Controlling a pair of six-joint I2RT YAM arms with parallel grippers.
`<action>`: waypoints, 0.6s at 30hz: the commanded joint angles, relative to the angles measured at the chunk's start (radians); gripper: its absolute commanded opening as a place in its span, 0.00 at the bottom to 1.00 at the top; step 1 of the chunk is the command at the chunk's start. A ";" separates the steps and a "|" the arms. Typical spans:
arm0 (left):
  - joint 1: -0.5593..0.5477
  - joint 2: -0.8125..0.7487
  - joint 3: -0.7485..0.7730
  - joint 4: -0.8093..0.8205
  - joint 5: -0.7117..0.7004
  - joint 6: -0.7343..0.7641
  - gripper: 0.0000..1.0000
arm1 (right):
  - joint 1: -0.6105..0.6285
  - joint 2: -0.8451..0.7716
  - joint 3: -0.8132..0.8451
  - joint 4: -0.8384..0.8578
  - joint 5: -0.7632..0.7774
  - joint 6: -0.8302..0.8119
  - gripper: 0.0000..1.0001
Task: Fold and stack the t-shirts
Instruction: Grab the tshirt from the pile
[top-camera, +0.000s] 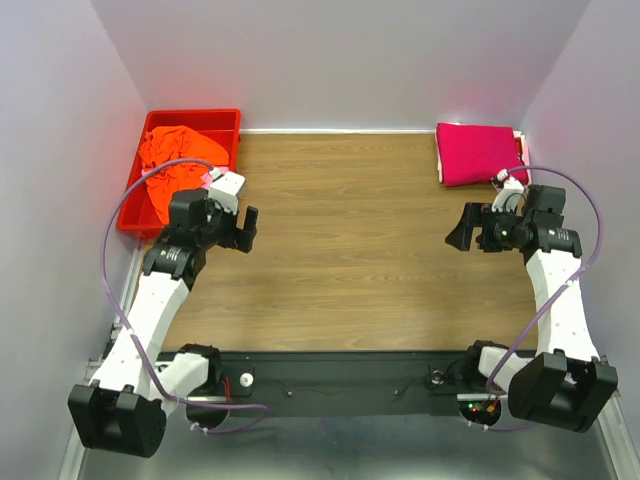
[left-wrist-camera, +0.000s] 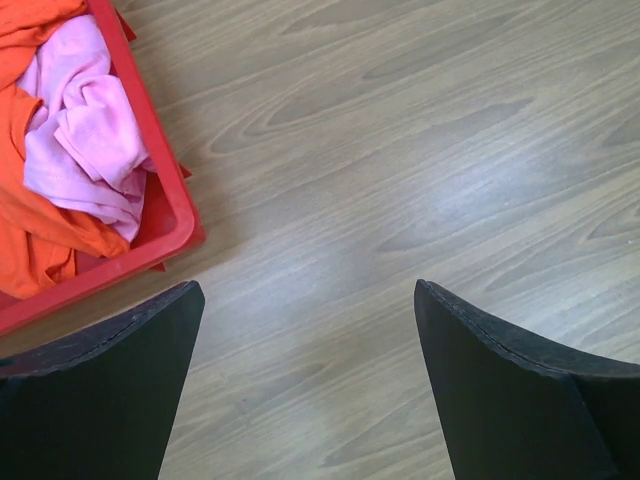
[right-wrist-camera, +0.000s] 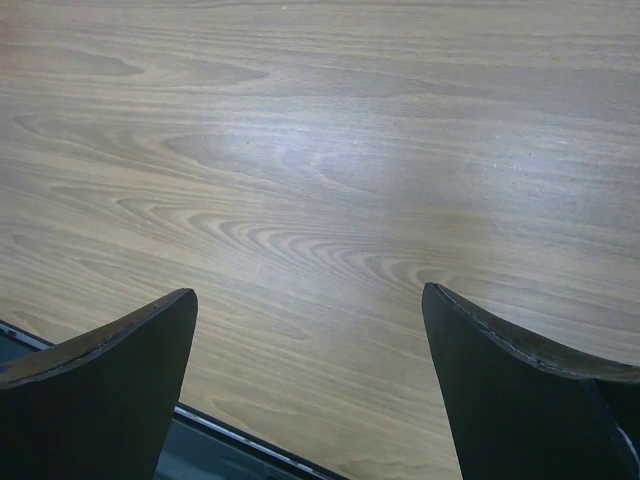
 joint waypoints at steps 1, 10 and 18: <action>0.044 0.101 0.184 -0.025 0.046 0.036 0.99 | 0.002 0.002 0.012 0.019 -0.005 0.004 1.00; 0.239 0.580 0.711 -0.113 0.049 0.091 0.96 | 0.002 0.022 0.009 0.022 0.000 0.004 1.00; 0.441 1.048 1.234 -0.217 0.067 0.060 0.76 | 0.002 0.045 0.007 0.025 0.015 0.013 1.00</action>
